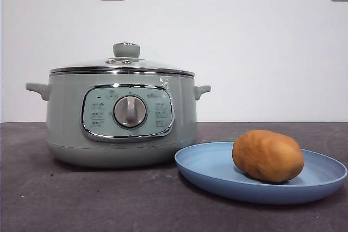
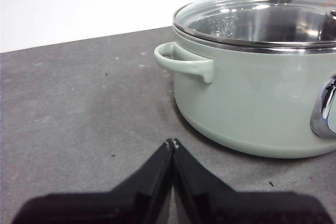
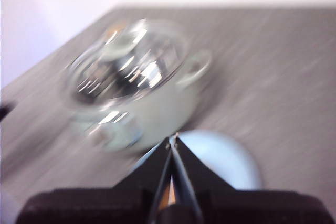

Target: Take the potato out from the steamer,put the potato on the plate,close the lid

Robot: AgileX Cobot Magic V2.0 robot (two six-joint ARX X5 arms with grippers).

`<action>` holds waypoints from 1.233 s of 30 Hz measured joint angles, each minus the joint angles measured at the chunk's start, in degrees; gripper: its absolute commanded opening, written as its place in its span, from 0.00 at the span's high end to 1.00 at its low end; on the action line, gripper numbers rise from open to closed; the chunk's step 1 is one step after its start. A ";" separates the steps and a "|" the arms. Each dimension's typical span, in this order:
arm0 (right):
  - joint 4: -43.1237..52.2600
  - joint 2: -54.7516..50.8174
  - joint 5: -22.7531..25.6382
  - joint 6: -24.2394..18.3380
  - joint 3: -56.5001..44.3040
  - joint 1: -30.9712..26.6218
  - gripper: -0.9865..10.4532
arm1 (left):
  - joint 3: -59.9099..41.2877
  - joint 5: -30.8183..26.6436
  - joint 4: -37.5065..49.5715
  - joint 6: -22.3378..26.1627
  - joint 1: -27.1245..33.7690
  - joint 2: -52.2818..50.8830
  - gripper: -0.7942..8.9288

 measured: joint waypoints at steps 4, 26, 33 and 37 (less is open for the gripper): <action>8.37 -6.93 4.74 -0.59 -7.74 -5.66 0.91 | 0.00 0.00 0.00 0.00 0.00 0.00 0.92; 23.69 -24.52 10.71 2.49 -38.36 -8.98 0.91 | 0.00 0.00 -0.02 0.00 0.00 -0.02 0.92; 22.29 -25.77 10.71 2.99 -38.29 -8.98 0.91 | 0.00 0.00 0.00 0.00 0.00 0.00 0.92; 22.34 -25.77 10.71 4.94 -38.29 -8.98 0.91 | 0.00 0.02 -0.02 0.00 0.00 0.00 0.92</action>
